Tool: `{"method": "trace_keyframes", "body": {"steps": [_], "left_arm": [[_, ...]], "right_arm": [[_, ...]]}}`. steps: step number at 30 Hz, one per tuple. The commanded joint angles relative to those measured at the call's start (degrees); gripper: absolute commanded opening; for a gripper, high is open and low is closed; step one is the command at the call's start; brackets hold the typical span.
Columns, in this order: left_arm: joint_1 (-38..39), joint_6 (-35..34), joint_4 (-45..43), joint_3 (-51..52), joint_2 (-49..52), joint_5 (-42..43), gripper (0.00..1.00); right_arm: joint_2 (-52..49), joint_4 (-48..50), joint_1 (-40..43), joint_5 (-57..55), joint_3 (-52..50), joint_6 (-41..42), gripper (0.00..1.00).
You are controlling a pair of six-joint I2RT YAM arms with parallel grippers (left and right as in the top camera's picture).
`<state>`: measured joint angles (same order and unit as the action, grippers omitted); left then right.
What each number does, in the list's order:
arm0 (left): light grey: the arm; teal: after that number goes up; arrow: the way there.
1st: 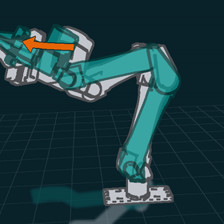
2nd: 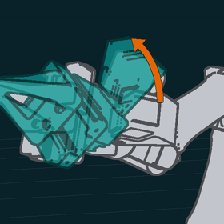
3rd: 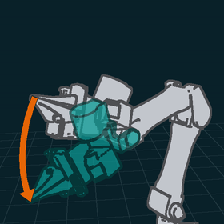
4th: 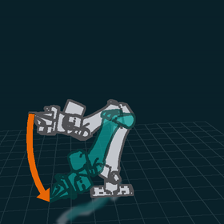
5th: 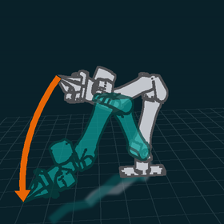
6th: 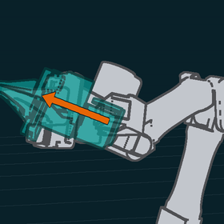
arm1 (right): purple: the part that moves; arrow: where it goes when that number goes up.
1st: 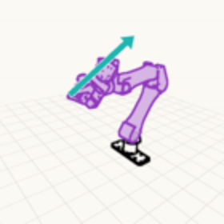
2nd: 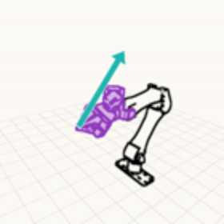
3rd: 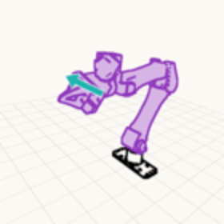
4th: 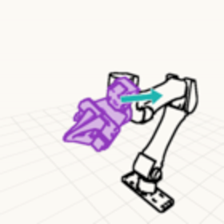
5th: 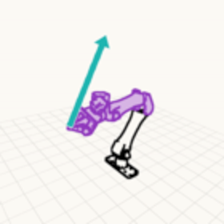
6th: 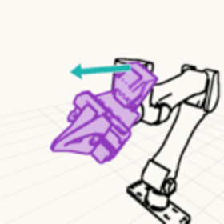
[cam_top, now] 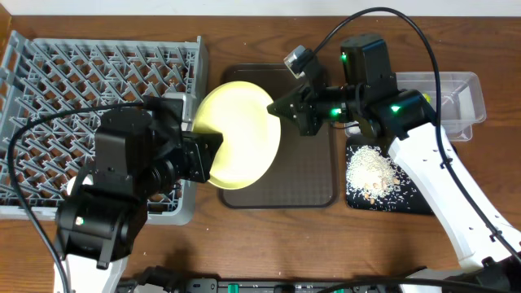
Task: Sort waste into correct bins and load items into the dishwasher
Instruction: 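Carry the yellow plate with the left gripper into the dish rack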
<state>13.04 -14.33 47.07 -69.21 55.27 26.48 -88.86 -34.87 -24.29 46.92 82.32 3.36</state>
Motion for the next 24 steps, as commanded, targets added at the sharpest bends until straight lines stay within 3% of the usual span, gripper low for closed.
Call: {"method": "trace_keyframes", "body": {"steps": [1, 4, 6, 11, 15, 19, 24], "left_arm": [[-0.1, 3.4, 0.3, -0.7, -0.7, -4.5, 0.08], [-0.1, 5.7, 0.4, -0.7, -2.3, -14.3, 0.08], [-0.1, 7.2, 0.3, -0.7, -3.4, -22.6, 0.08], [-0.1, 11.5, -0.8, -0.7, -4.3, -53.2, 0.07], [-0.1, 20.5, -4.2, -0.7, -2.1, -69.4, 0.07], [-0.7, 33.4, -7.2, -0.7, 3.9, -73.1, 0.08], [-4.9, 39.6, -12.2, -0.5, 13.2, -73.1, 0.07]], "right_arm": [[1.3, 0.2, 0.2, -0.8, 0.5, -0.4, 0.08], [1.4, -0.1, 1.2, -4.7, 0.5, -0.3, 0.58], [1.4, -0.5, 2.1, -7.9, 0.5, 1.2, 0.68], [1.4, -0.5, 4.5, -10.1, 0.5, 2.4, 0.73], [1.4, -0.9, 5.5, -10.3, 0.5, 2.4, 0.73], [1.4, -0.9, 5.5, -10.5, 0.5, 2.4, 0.73], [1.4, -2.4, 5.5, -10.5, 0.5, 2.4, 0.73]]}}
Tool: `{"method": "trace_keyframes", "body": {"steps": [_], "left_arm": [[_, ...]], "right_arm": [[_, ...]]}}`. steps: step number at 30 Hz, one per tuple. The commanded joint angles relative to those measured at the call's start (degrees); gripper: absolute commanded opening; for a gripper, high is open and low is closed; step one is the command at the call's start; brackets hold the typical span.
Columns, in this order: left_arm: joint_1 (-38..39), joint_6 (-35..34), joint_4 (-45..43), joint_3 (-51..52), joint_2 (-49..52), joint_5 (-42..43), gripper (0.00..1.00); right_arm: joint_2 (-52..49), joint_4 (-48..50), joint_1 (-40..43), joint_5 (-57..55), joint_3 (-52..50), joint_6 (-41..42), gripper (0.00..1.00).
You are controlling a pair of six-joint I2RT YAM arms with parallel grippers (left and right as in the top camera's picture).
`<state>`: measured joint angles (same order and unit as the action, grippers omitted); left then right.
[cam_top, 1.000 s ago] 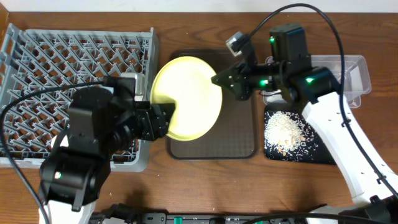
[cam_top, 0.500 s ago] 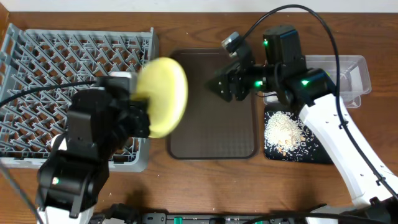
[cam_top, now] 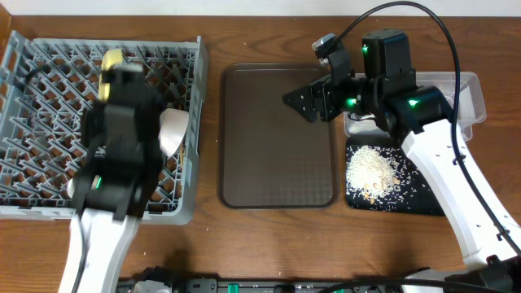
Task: Sort waste into correct bins and load items into the dishwasher
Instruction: 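Carry the yellow plate with the left gripper into the dish rack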
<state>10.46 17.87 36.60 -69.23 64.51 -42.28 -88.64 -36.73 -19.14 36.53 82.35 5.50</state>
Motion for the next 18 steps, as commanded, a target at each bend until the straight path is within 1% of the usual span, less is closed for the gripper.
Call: {"method": "trace_keyframes", "body": {"steps": [1, 5, 7, 10, 13, 18], "left_arm": [[-3.4, 7.4, -3.1, -0.5, 5.7, -4.3, 0.08], [-7.8, 7.4, -5.9, -0.5, 11.2, 1.4, 0.08], [-10.3, 7.4, -5.9, -0.5, 13.0, 6.3, 0.07], [-14.9, 7.4, -5.9, -0.4, 15.4, 15.7, 0.08], [-18.6, 7.4, -6.3, -0.4, 17.4, 21.6, 0.08], [-22.8, 7.3, -5.9, -0.4, 20.5, 27.3, 0.07]], "right_arm": [[1.2, -1.1, 0.4, -0.1, 0.5, 0.2, 0.73], [1.2, -2.9, 0.4, -0.1, 0.5, 0.2, 0.73], [1.2, -3.6, 0.3, -0.1, 0.5, 0.2, 0.73], [1.2, -4.4, 0.4, -0.1, 0.5, 0.2, 0.73], [1.2, -4.9, 0.3, -0.1, 0.5, 0.2, 0.73], [1.2, -5.5, 0.3, -0.1, 0.5, 0.2, 0.73]]}}
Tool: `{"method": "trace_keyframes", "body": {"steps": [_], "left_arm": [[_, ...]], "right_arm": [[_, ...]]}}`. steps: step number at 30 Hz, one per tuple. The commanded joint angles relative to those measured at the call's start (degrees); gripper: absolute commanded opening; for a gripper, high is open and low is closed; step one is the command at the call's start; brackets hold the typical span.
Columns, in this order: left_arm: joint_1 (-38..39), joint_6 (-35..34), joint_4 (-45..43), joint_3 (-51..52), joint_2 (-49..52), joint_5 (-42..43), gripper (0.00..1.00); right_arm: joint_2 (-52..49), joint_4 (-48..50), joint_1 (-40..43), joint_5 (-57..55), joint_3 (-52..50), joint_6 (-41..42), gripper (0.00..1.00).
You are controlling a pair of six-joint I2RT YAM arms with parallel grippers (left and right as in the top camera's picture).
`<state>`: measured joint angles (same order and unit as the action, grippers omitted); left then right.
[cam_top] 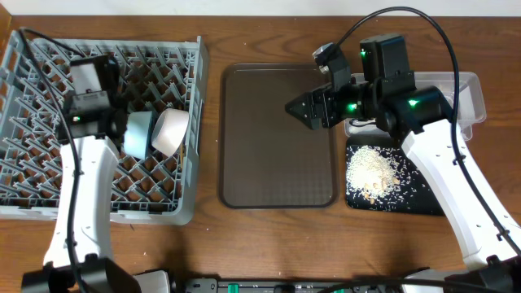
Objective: Sort waste into correct bins and load items into the dishwasher
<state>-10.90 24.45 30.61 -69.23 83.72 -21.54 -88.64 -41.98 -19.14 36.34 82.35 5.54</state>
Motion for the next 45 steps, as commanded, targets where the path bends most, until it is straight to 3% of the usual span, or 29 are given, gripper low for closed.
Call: {"method": "trace_keyframes", "body": {"steps": [1, 5, 6, 7, 8, 9, 16, 22, 28, 31, 34, 36, 45], "left_arm": [[-1.8, 0.8, 0.3, -0.3, 1.8, 7.7, 0.08], [-2.1, 0.8, 1.2, -0.2, 4.3, 9.9, 0.11], [-2.1, 0.8, 1.2, -0.2, 4.5, 9.9, 0.17], [-2.1, 0.8, 1.2, -0.2, 4.5, 9.7, 0.38], [-2.1, 0.8, 1.0, -0.2, 4.5, 8.5, 0.53], [-2.1, 0.8, 0.7, -0.2, 4.2, 7.1, 0.6], [-1.6, -2.9, 0.3, -0.2, -2.3, 5.9, 0.84], [2.9, -9.0, 4.6, -0.2, -13.6, 6.1, 0.89], [10.0, -18.6, 13.1, -0.3, -26.5, 6.4, 0.91], [12.3, -22.9, 17.9, -0.3, -33.8, 12.9, 0.91], [12.6, -26.1, 20.9, -0.3, -41.2, 19.6, 0.91], [12.6, -26.3, 22.9, -0.3, -44.8, 20.6, 0.91], [12.6, -26.3, 27.7, -0.3, -52.3, 21.6, 0.92]], "right_arm": [[1.2, -0.3, 0.3, 0.1, 0.5, 0.2, 0.73], [1.2, -1.0, 0.3, 0.1, 0.5, 0.2, 0.73], [1.2, -1.1, 0.3, 0.1, 0.5, 0.1, 0.73], [1.2, -1.2, 0.3, 0.1, 0.5, 0.1, 0.73], [1.2, -1.4, 0.3, 0.1, 0.5, 0.1, 0.73], [1.2, -1.6, 0.3, 0.1, 0.5, 0.1, 0.73], [1.2, -2.2, 0.3, 0.0, 0.5, -0.1, 0.73], [2.6, -2.0, 0.4, -5.9, 0.5, -0.1, 0.72], [10.3, -2.8, 0.4, -14.3, 0.5, -0.5, 0.73], [16.0, -4.4, 0.3, -16.8, 0.5, -0.5, 0.73], [21.7, -6.6, 0.3, -18.8, 0.5, -0.5, 0.81], [24.6, -7.4, 0.3, -19.0, 0.5, -0.5, 0.99], [30.8, -9.4, 0.3, -15.3, 0.5, -0.4, 0.99]]}}
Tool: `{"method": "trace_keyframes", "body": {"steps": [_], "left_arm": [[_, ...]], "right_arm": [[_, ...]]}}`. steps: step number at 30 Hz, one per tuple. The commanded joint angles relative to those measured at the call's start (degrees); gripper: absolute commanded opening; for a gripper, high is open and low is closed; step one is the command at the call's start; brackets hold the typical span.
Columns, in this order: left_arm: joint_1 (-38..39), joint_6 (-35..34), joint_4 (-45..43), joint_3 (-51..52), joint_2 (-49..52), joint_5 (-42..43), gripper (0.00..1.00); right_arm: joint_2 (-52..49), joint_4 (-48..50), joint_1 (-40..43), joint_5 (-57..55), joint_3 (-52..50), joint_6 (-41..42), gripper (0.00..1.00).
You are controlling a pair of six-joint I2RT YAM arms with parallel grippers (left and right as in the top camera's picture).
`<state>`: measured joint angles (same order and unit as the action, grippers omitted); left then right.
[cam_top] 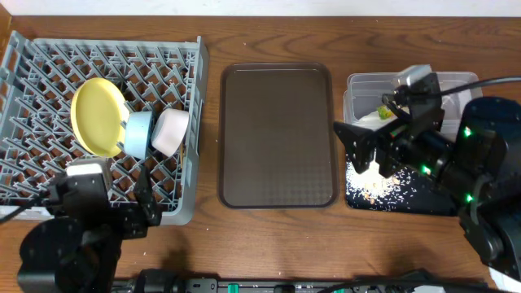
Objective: Sort waste into correct bins and load items into the dishwasher
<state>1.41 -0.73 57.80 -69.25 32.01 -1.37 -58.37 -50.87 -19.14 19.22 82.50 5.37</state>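
A yellow plate (98, 116) stands on edge in the grey dish rack (49, 57), free of any gripper. Beside it lie a light blue cup (138, 134) and a white cup (169, 133). My left gripper (145, 213) is drawn back low at the rack's near right corner, its fingers apart and empty. My right gripper (356, 149) hangs between the brown tray (277, 134) and the bins, open and holding nothing.
A clear bin (460, 84) at the right holds a bit of green and white waste (381, 112). A black bin (415, 203) in front of it holds spilled rice (370, 183). The right arm covers much of both bins.
The yellow plate now stands in the rack, let go. My left arm has pulled back from over the rack to the near edge. My right arm has drawn back from the tray to the bins.
First the yellow plate was held over the tray's left edge between both grippers. Then the left arm was over the rack with it while the right gripper stayed empty over the tray. Now the plate stands in the rack and both arms are pulled back.
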Motion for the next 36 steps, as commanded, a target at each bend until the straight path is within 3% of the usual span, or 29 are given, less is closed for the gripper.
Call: {"method": "trace_keyframes", "body": {"steps": [1, 10, 15, 19, 23, 36], "left_arm": [[0.3, -1.1, 0.7, -0.3, -0.7, 1.4, 0.92], [0.3, -1.1, 5.6, -0.3, -0.7, 1.4, 0.92], [0.3, -1.1, 8.3, -0.3, -0.7, 1.4, 0.92], [0.3, -1.1, 9.7, -0.3, -0.7, 1.4, 0.92], [0.3, -1.1, 9.9, -0.3, -0.7, 1.4, 0.92], [0.3, -1.1, 9.9, -0.3, -0.7, 1.4, 0.92]], "right_arm": [[0.6, -0.7, 0.3, 2.1, 0.3, -0.3, 0.99], [0.9, -7.5, 0.4, -1.2, 0.3, -2.1, 0.99], [4.2, -9.0, 0.3, -3.9, 0.2, -9.8, 0.99], [8.7, -9.5, 0.5, -12.5, -1.8, -10.4, 0.99], [15.3, -3.2, 3.5, -20.6, -12.3, -10.3, 0.99], [43.6, 30.9, 11.0, -19.8, -59.8, -6.7, 0.99]]}}
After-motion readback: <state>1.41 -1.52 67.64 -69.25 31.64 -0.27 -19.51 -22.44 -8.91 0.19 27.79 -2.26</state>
